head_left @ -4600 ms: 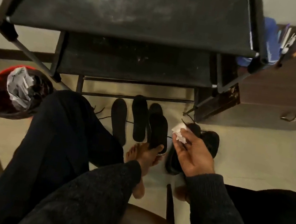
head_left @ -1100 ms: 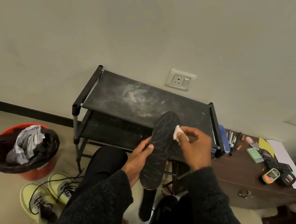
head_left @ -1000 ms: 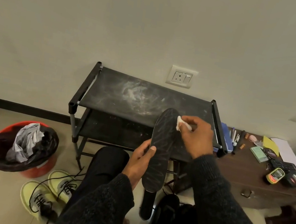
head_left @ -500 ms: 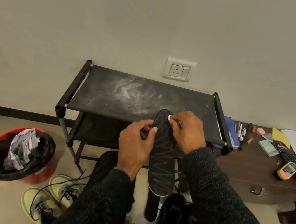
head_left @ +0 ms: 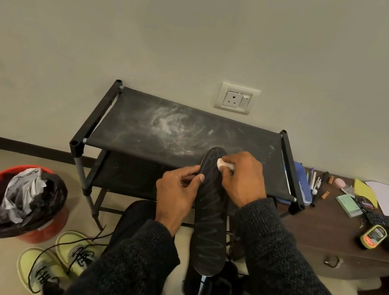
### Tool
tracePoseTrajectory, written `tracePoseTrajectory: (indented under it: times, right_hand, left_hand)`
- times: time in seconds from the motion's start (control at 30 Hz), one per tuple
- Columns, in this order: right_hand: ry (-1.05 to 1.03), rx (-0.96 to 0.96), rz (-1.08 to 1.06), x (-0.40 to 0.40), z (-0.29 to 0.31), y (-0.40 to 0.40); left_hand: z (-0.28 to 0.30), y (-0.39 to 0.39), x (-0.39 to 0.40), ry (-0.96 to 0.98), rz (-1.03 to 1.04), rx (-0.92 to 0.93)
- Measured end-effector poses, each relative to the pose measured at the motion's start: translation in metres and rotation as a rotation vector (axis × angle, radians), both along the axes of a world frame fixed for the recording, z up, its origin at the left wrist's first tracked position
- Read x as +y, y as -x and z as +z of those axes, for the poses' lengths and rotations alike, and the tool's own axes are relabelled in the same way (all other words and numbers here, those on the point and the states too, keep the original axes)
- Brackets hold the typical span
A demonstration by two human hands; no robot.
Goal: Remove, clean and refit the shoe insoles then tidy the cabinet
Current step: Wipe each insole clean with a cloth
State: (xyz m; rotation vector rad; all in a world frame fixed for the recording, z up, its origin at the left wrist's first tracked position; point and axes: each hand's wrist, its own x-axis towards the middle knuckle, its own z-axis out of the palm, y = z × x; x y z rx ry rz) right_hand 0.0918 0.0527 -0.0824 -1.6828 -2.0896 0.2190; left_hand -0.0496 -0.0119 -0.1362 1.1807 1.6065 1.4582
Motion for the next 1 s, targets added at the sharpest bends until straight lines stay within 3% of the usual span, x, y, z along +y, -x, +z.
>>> tracePoseTrajectory:
  times: [0.27,0.53,0.73,1.0]
  right_hand:
    - [0.030,-0.071,0.289,-0.040,-0.004,0.012]
    - [-0.028,-0.187,0.212,-0.018,0.001,0.027]
    - [-0.027,-0.087,0.000,0.016,0.010,0.020]
    - [-0.021,-0.119,0.231,-0.025,-0.004,0.030]
  left_hand:
    - [-0.002,0.005,-0.002,0.033,-0.077,-0.092]
    - [-0.003,0.012,-0.001,0.075,-0.132,-0.121]
    - [-0.003,0.010,-0.003,0.064,-0.135,-0.122]
    - [0.002,0.010,-0.004,0.022,-0.108,-0.075]
